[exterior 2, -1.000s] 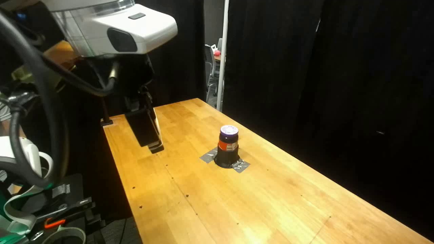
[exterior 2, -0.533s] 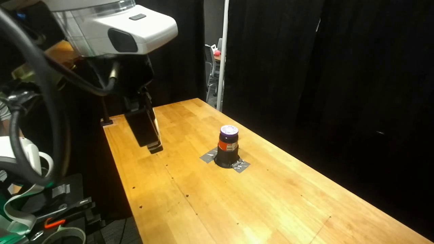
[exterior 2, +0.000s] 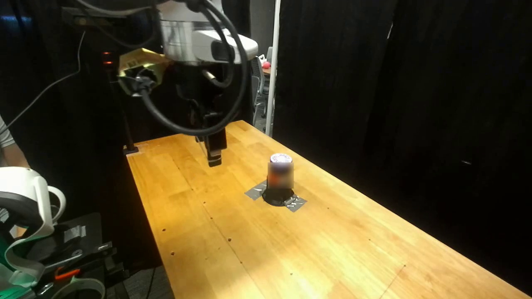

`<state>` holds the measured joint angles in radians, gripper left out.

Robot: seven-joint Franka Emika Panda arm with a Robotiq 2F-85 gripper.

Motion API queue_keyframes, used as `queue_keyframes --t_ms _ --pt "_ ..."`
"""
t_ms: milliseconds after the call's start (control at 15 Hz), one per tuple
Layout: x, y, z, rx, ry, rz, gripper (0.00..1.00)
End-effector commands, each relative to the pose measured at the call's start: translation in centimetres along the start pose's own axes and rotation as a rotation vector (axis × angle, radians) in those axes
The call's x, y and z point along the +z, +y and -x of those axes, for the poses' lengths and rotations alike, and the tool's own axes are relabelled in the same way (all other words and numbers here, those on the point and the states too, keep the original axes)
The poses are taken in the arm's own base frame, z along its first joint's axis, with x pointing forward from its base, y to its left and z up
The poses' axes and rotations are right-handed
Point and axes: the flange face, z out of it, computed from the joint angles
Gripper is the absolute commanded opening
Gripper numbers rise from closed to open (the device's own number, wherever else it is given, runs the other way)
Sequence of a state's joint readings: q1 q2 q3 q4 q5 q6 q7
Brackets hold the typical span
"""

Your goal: Put the rubber band around the cup

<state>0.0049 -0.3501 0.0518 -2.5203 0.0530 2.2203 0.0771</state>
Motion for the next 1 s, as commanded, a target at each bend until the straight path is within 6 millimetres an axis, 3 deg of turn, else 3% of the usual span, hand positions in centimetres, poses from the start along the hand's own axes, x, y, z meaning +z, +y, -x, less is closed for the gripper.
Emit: queue_keyframes --t_ms 0,400,667,933 --pt "2.0 -3.6 -6.5 -0.051 -0.042 0.074 1.0" --pt "5.9 -8.1 -13.4 -0.099 0.069 0.28 1.0" --pt "7.8 -10.2 -16.8 -0.109 0.163 0.218 1.0" --pt "9.6 -11.0 -19.4 -0.13 0.268 0.13 1.0"
